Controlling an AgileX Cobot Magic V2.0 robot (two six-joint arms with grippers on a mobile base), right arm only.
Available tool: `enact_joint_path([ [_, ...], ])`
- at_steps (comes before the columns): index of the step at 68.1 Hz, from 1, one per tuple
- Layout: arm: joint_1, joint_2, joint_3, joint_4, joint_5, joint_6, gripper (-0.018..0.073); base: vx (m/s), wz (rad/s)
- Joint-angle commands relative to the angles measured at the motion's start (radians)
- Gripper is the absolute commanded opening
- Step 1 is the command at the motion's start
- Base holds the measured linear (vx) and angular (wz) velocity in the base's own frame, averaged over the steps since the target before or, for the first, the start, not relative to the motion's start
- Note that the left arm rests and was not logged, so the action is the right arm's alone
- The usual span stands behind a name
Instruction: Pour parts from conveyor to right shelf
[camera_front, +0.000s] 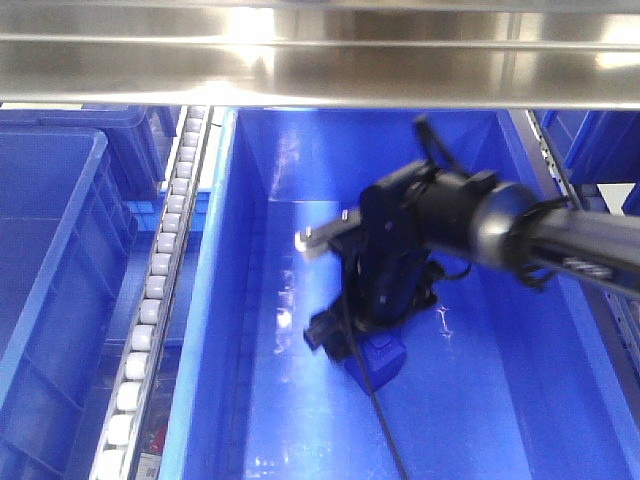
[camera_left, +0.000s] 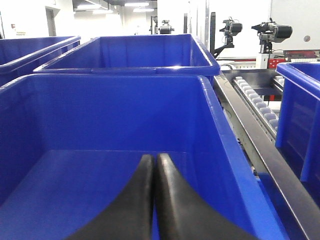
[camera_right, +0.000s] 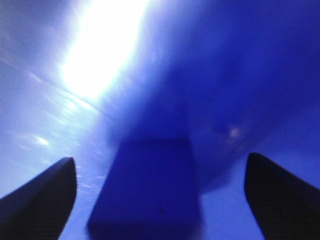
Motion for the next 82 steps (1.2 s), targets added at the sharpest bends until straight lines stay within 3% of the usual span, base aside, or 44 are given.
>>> enact_joint_path([
  [1,0.012,-0.113,0.005,-0.018,-0.063,0.009,0.0628,0.00,0.00],
  [24,0.043,-0.451,0.363,-0.023,-0.480,0.053,0.0457,0.00,0.00],
  [30,0.041,-0.559,0.457,-0.041,-0.560,0.053,0.0330,0.00,0.00],
  [41,0.041,-0.769,0.616,-0.093,-0.661,0.053,-0.0017,0.00,0.00],
  [82,0.040,-1.394,0.958,-0.097,-0.606,0.053,-0.0010,0.00,0.00],
])
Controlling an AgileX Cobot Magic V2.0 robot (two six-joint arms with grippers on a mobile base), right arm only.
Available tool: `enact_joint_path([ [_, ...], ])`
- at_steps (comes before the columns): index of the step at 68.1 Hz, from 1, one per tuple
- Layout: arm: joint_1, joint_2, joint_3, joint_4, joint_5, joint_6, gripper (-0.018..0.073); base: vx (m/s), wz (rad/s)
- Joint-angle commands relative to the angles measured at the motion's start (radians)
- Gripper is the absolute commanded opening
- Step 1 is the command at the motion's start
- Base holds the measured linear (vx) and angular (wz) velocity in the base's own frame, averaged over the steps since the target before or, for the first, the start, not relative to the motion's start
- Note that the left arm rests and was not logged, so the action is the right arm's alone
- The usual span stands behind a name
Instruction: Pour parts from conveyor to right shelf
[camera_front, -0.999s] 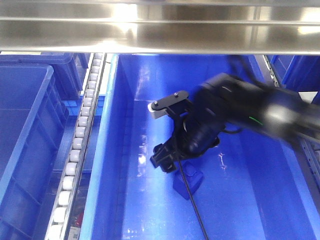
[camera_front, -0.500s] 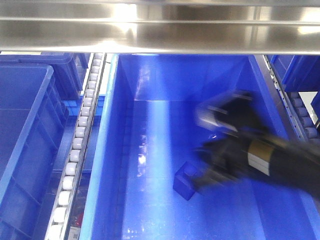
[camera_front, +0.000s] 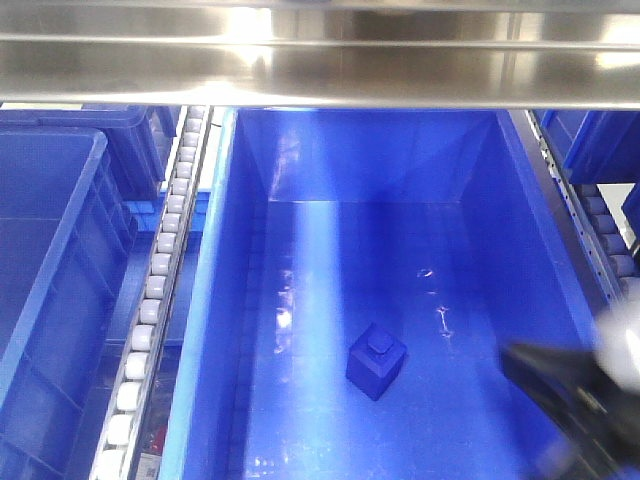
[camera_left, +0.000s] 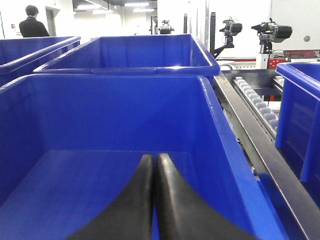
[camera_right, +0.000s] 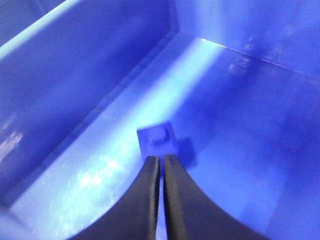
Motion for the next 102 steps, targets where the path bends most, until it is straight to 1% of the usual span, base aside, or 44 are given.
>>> enact_joint_path([
  [1,-0.005,-0.085,0.011,-0.016,-0.058,-0.001,-0.0010,0.00,0.00],
  [5,-0.008,-0.151,0.033,-0.025,-0.058,-0.001,-0.0010,0.00,0.00],
  [9,-0.037,-0.219,0.060,-0.028,-0.060,-0.001,-0.0010,0.00,0.00],
  [20,-0.202,-0.419,0.128,-0.039,-0.074,-0.002,-0.0010,0.00,0.00],
  [29,-0.360,-0.575,0.203,-0.035,-0.106,-0.002,-0.0010,0.00,0.00],
  [34,-0.449,-0.577,0.253,-0.029,-0.155,-0.004,-0.0010,0.00,0.00],
  [38,-0.506,-0.576,0.295,-0.008,-0.201,-0.004,-0.0010,0.00,0.00],
  [45,-0.571,-0.579,0.369,-0.006,-0.281,-0.004,-0.0010,0.00,0.00],
  [55,-0.611,-0.580,0.451,-0.006,-0.365,-0.004,-0.0010,0.00,0.00],
  [63,-0.633,-0.580,0.450,-0.010,-0.344,-0.004,-0.0010,0.00,0.00],
  [102,-0.633,-0.579,0.450,-0.010,-0.343,-0.004,-0.0010,0.00,0.00],
])
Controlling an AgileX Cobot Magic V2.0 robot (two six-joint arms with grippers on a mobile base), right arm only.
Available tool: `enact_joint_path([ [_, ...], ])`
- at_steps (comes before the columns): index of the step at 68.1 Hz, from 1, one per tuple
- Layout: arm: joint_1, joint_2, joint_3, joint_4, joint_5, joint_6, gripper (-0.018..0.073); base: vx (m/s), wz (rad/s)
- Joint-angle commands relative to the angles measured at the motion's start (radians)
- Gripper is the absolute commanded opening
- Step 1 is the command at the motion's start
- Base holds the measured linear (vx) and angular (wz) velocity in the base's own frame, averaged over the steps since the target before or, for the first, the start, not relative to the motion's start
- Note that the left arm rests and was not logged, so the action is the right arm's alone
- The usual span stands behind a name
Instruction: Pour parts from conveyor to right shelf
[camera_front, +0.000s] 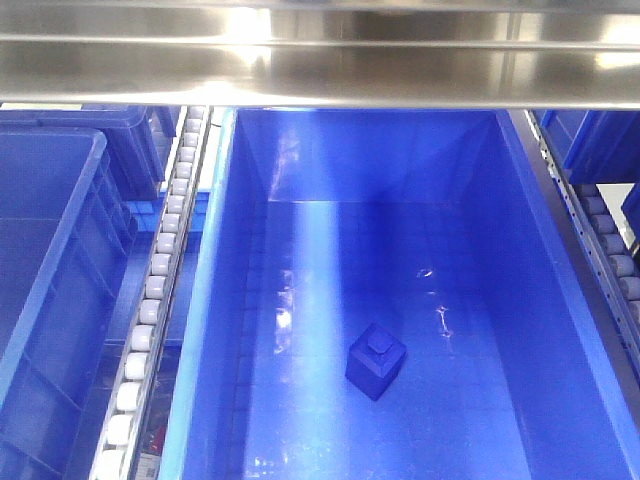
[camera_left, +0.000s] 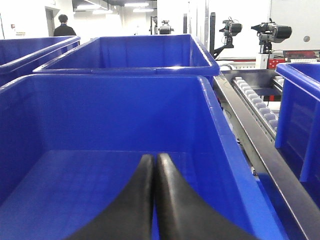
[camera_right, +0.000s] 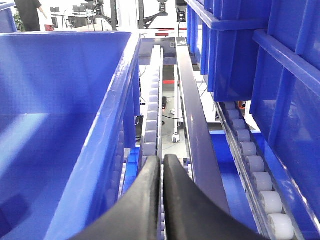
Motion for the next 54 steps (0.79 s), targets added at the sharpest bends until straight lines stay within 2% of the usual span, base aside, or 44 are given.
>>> enact_joint_path([
  [1,-0.006,-0.015,0.000,-0.006,-0.079,-0.004,-0.0010,0.00,0.00],
  [54,-0.006,-0.015,0.000,-0.006,-0.077,-0.004,-0.0010,0.00,0.00],
])
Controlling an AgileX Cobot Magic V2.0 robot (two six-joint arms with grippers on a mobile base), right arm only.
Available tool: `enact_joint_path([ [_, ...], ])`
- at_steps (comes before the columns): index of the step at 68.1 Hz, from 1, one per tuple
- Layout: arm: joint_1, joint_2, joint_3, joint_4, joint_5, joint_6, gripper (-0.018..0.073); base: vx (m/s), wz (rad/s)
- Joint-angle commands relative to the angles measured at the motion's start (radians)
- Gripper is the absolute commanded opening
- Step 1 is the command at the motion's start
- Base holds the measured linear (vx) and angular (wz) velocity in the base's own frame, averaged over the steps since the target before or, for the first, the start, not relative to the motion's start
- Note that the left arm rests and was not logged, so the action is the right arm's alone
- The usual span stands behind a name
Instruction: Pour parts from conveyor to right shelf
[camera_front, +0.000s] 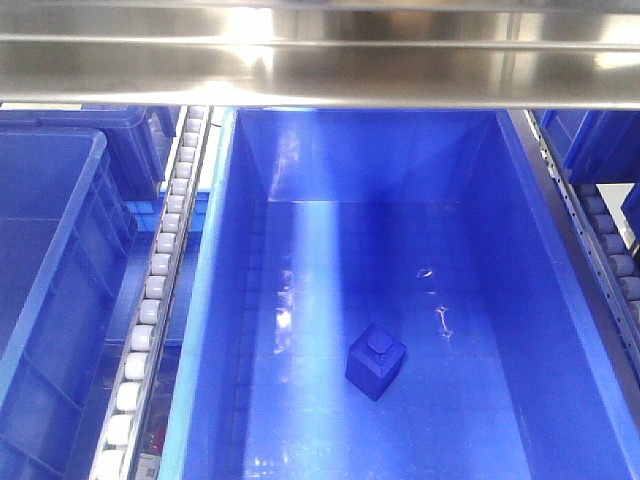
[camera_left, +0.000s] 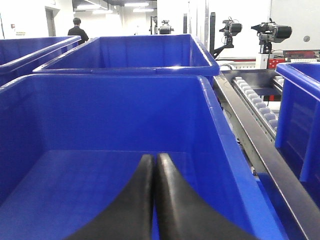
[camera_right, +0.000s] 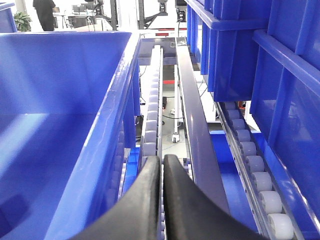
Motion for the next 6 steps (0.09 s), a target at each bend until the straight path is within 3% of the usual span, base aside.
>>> enact_joint_path([
  [1,-0.006,-0.015,0.000,-0.006,-0.077,-0.004,-0.0010,0.00,0.00],
  [6,-0.006,-0.015,0.000,-0.006,-0.077,-0.004,-0.0010,0.00,0.00],
])
